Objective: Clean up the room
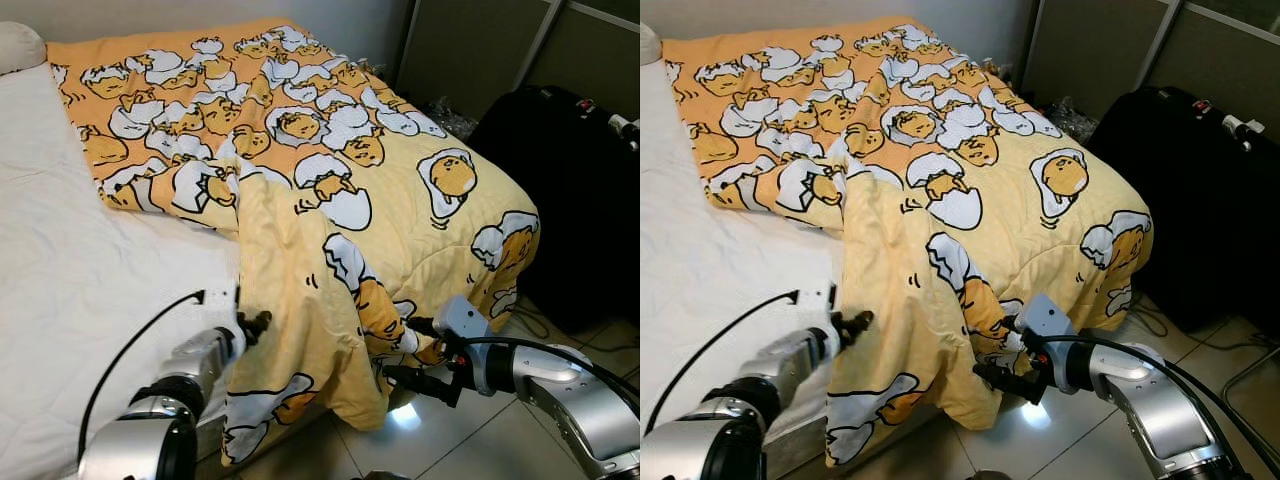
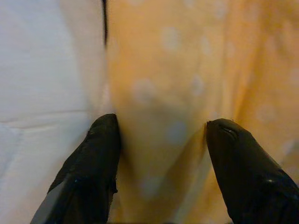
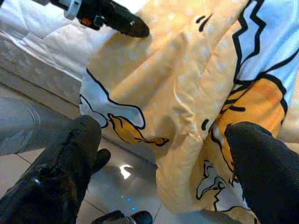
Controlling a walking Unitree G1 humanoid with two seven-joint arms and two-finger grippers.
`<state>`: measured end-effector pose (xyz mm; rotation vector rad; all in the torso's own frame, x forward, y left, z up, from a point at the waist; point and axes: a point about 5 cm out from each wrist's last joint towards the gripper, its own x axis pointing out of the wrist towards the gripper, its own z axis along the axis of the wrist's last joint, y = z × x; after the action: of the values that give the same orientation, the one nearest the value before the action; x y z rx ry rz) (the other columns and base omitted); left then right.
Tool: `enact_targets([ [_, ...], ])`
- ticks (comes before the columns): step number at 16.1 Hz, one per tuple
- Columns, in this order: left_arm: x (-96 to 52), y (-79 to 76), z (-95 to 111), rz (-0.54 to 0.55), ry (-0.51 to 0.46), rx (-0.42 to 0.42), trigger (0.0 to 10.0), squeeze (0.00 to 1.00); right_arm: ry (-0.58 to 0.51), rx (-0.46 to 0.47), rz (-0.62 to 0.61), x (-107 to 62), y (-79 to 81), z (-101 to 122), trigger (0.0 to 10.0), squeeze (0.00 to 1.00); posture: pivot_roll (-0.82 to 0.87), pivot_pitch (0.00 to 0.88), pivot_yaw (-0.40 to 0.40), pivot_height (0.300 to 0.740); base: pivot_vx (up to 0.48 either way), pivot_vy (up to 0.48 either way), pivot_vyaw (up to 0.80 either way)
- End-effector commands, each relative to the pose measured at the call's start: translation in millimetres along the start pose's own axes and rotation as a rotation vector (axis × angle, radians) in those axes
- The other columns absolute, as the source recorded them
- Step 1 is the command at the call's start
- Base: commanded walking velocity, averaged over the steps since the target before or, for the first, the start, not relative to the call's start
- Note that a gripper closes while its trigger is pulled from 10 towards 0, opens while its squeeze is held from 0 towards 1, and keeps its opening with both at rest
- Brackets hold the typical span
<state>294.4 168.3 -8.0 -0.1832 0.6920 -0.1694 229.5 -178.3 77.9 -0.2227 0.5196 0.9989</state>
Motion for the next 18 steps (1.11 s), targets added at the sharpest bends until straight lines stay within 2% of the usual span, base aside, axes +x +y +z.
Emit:
enact_targets([
  [1,0.6,-2.9,-3.2,-0.019,0.013,0.003,0.8,0.00,-0.013,-0.018,0.009,-2.2,-0.5,4.5,10.0,0.00,-0.24,0.000,-0.037,0.740,0.000,0.000,0.00],
  [2,0.8,-4.1,-2.7,-0.030,0.007,-0.002,0.0,0.00,-0.022,-0.020,0.019,-2.6,0.2,6.3,10.0,0.00,-0.24,0.000,-0.037,0.740,0.000,0.000,0.00],
  [14,2.1,-13.9,-5.3,-0.104,-0.008,-0.006,0.0,0.00,-0.023,-0.037,0.025,-2.0,1.8,10.7,10.0,0.00,-0.23,0.000,-0.040,0.740,0.000,0.000,0.00],
  [18,1.7,-12.8,-5.8,-0.103,-0.009,0.001,0.0,0.00,-0.021,-0.035,0.023,-1.4,0.6,9.2,10.0,0.00,-0.23,0.000,-0.042,0.740,0.000,0.000,0.00],
])
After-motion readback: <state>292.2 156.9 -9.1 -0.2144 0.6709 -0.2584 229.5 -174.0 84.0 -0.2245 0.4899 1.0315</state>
